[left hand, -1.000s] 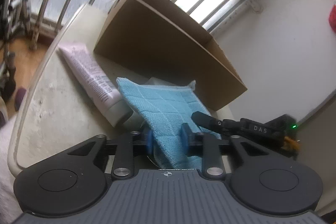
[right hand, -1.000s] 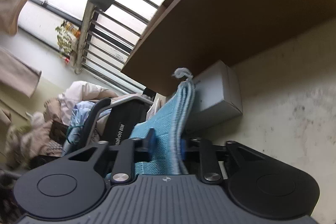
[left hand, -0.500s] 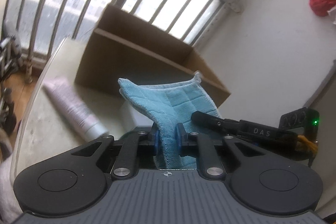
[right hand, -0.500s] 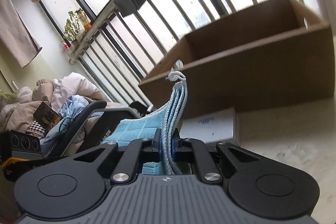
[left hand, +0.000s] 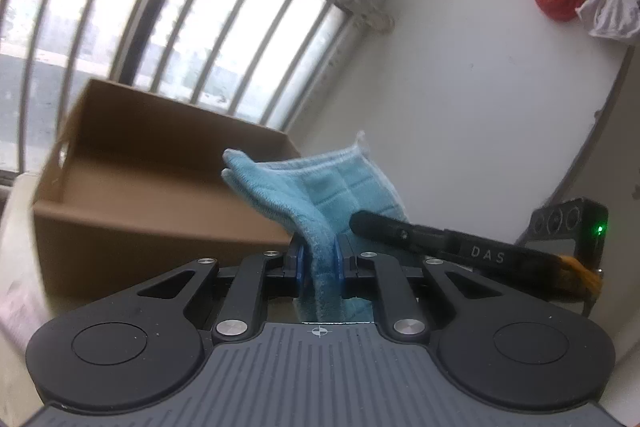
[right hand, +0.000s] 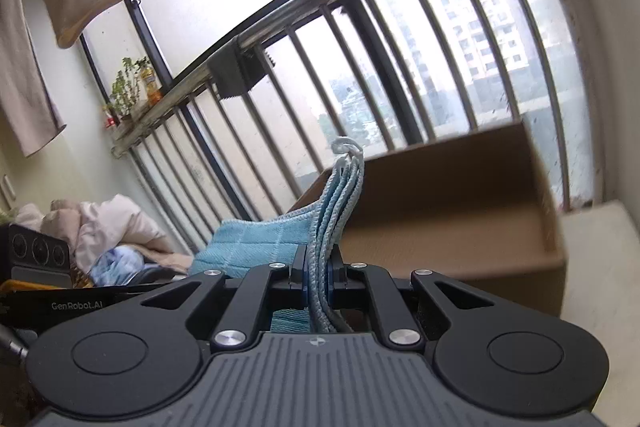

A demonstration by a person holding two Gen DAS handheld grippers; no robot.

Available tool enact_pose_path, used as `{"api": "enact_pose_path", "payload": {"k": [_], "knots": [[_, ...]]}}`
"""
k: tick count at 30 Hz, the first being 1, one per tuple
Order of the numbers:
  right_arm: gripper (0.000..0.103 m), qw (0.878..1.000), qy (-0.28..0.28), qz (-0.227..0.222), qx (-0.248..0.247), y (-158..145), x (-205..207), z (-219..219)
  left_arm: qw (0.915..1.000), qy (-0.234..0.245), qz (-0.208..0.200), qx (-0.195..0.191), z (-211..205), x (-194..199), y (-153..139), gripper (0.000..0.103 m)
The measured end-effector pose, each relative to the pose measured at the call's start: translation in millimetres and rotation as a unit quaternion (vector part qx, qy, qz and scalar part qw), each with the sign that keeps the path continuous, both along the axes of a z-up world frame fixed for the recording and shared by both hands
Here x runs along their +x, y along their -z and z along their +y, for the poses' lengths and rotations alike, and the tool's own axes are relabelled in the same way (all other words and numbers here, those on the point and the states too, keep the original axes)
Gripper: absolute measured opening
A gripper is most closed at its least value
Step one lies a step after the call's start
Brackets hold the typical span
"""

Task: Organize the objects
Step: 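Lift the cloth with the right gripper and carry it toward the box, then lower the cloth into the box and open the right gripper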

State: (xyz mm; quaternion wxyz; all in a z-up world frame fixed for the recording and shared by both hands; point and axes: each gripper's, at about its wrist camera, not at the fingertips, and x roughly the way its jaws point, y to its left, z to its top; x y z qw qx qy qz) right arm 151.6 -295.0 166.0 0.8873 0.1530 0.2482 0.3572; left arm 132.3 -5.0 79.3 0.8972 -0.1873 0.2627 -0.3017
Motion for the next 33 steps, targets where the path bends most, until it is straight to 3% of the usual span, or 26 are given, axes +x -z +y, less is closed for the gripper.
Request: {"api": "enact_pose_path", "payload": {"k": [10, 16, 19, 24, 33], "knots": [[0.009, 0.997, 0.016, 0.069, -0.033, -6.3, 118.0, -3.6, 0.9956, 0.019, 0.080, 0.046, -43.7, 123.6, -17.0, 0.012], [0.009, 0.987, 0.035, 0.123, -0.097, 21.5, 194.5, 8.8, 0.9800, 0.017, 0.180, 0.084, -72.2, 214.8, 12.3, 0.012], [0.009, 0.980, 0.044, 0.148, -0.126, 41.0, 220.6, 13.5, 0.9727, 0.014, 0.208, 0.102, -83.2, 247.0, 31.4, 0.012], [0.009, 0.969, 0.052, 0.175, -0.164, 62.9, 259.0, 23.8, 0.9649, 0.011, 0.238, 0.111, -83.2, 274.4, 54.5, 0.012], [0.009, 0.957, 0.065, 0.170, -0.226, 83.7, 298.2, 46.6, 0.9563, -0.008, 0.256, 0.141, -92.0, 317.0, 74.7, 0.012]]}}
